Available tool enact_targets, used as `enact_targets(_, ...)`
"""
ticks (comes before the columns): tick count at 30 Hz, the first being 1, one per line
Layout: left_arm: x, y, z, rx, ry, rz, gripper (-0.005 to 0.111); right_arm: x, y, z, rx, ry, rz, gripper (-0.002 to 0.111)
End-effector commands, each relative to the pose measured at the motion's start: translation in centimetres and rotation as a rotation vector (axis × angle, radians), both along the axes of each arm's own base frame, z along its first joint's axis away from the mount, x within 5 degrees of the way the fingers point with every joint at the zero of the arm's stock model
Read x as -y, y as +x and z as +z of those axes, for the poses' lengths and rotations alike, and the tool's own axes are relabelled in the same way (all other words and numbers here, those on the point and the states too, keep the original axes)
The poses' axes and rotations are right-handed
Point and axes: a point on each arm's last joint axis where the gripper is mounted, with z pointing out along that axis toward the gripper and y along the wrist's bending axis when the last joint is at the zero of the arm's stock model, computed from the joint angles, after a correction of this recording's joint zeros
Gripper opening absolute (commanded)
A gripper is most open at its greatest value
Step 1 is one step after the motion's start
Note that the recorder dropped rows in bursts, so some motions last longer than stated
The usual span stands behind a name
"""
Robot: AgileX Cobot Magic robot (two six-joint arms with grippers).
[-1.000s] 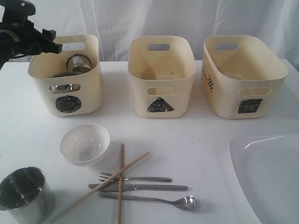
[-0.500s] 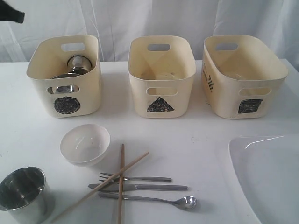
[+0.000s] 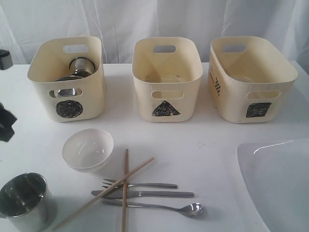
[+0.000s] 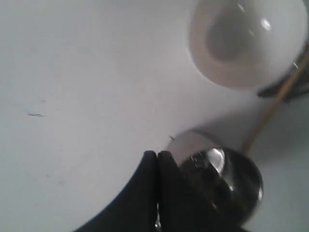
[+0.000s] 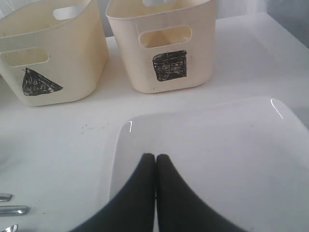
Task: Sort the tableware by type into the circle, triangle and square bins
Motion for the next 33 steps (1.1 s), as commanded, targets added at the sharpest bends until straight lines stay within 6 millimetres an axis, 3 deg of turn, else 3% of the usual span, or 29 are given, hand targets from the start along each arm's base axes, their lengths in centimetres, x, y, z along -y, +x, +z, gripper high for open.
enact_targets(1,0.4,-2.9,0.6,-0.045,0.001,-0.381,0.0,0.0,0.0,0.2,0.016,0.0,-0.001,0.0)
enact_targets(7,0.5,-3.2,1.4,0.037,-0.011,-0.41,0.001,0.0,0.0,0.2,0.016,0.0,-0.001,0.0)
enact_targets(9,0.9,-3.0,1.3,0.046,-0.05,-0.432,0.007,0.0,0.0,0.2,0.016,0.0,-0.001,0.0)
enact_targets(12,1.5,-2.4,1.0,0.07,-0.101,-0.487,0.025,0.0,0.0,0.2,0.016,0.0,-0.001,0.0)
enact_targets(17,2.0,-1.2,0.5,0.127,-0.141,-0.491,0.073,0.0,0.0,0.2,0.016,0.0,-0.001,0.0)
enact_targets(19,1.9,-0.6,0.1,0.142,-0.129,-0.488,0.085,0.0,0.0,0.2,0.016,0.0,-0.001,0.0)
enact_targets(33,0.8,0.6,-4.4,-0.105,-0.006,-0.624,0.074,0.0,0.0,0.2,0.016,0.0,-0.001,0.0)
